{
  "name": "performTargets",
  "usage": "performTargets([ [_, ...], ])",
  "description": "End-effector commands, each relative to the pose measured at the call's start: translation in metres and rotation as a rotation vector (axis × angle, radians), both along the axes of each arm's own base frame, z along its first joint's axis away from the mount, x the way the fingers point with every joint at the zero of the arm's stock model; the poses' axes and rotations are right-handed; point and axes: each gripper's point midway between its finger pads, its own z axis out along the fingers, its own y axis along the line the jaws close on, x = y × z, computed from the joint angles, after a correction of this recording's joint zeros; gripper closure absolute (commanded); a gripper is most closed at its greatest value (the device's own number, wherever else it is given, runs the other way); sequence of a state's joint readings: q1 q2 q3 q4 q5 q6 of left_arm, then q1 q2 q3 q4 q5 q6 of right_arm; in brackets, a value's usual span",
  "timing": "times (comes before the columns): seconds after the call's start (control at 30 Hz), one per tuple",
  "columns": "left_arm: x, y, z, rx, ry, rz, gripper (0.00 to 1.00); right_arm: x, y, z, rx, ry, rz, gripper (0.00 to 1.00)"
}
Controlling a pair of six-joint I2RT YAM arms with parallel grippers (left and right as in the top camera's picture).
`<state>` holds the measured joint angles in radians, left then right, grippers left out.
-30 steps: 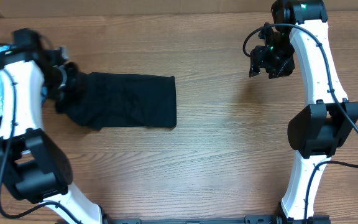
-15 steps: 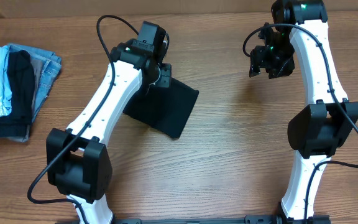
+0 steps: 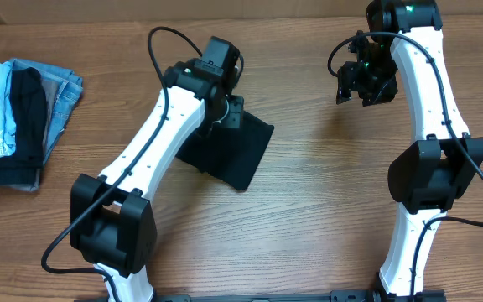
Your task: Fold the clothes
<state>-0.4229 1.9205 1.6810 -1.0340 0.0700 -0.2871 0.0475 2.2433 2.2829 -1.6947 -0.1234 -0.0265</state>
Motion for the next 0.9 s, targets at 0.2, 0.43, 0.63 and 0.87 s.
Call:
performTargets([
  [0.2,-0.066,-0.091,0.013,-0.196,0.086,-0.302,0.49,0.003,0.002,0.013,0.007,-0.042,0.001,0.36],
  [0.43,-0.05,-0.046,0.017,-0.061,0.046,-0.213,0.53,0.001,0.021,0.016,0.099,-0.052,0.094,0.35],
  [0.63,-0.007,0.091,0.059,-0.052,-0.031,0.258,0.48,-0.013,0.097,0.023,0.241,-0.091,0.401,0.28],
  [0.87,0.007,0.214,0.057,-0.063,-0.035,0.614,0.36,-0.038,0.194,0.017,0.119,-0.171,0.687,0.27],
])
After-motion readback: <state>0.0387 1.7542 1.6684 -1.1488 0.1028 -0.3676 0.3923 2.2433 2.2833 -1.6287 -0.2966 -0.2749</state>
